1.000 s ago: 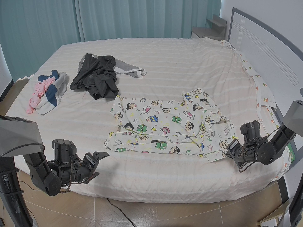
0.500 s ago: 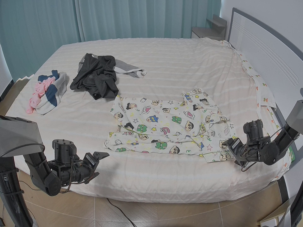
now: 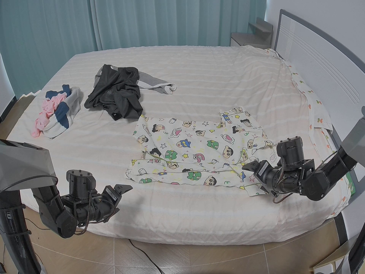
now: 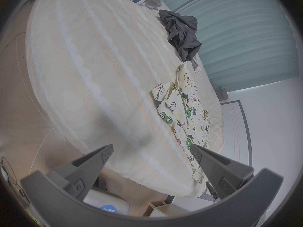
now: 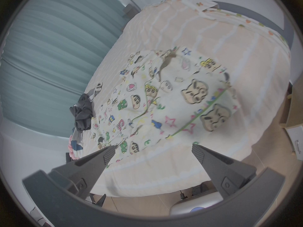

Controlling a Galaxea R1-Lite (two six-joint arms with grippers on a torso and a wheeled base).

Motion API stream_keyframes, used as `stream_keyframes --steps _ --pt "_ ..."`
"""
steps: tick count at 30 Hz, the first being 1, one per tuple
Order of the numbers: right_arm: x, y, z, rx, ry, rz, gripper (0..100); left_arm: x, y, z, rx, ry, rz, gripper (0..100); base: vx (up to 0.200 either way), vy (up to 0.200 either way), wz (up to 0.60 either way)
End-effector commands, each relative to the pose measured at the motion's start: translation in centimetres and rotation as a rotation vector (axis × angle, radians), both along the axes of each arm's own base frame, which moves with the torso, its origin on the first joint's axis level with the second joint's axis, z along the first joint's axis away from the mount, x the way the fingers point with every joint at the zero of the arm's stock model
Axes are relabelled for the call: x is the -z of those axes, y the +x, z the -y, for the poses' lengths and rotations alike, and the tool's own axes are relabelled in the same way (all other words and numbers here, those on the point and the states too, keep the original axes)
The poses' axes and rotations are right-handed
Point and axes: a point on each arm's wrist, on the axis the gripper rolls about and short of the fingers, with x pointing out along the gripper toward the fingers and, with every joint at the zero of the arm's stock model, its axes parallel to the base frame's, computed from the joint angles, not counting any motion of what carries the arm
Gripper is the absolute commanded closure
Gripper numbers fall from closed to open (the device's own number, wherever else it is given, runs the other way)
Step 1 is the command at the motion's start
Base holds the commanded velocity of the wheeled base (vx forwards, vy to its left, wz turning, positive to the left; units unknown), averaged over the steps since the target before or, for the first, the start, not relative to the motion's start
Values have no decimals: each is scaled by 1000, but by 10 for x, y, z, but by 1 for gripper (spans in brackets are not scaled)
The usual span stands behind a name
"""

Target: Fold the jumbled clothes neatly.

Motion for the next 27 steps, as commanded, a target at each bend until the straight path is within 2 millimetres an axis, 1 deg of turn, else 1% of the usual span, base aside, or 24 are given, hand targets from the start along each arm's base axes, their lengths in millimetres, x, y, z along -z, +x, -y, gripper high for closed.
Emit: stream_keyframes --steps 1,2,4,6,9,14,15,17,19,22,25,27 --pt "20 16 -21 -57 5 -31 0 6 0 3 11 19 1 0 0 0 0" --pt "27 22 -23 -67 4 -42 0 7 0 3 11 19 4 0 0 0 0" --pt "35 32 -25 -70 -3 -45 0 7 0 3 11 19 4 0 0 0 0" --pt "38 38 -27 -75 -6 -39 0 7 0 3 11 19 4 0 0 0 0" --pt "45 55 -30 -88 -25 -13 0 7 0 3 11 19 4 0 0 0 0" --pt "45 79 -28 -71 -23 38 0 7 0 3 11 19 4 0 0 0 0" --pt "45 79 -28 -71 -23 38 0 7 0 3 11 19 4 0 0 0 0" --pt "41 89 -24 -59 -21 68 0 7 0 3 11 19 4 0 0 0 0" --pt "39 95 -22 -51 -19 83 0 7 0 3 11 19 4 0 0 0 0" --pt "44 103 -22 -52 -28 94 0 7 0 4 13 20 3 0 0 0 0" --pt "46 111 -21 -46 -25 112 0 7 0 3 10 21 3 0 0 0 0" --pt "46 113 -22 -46 -26 117 0 7 0 3 12 21 4 0 0 0 0"
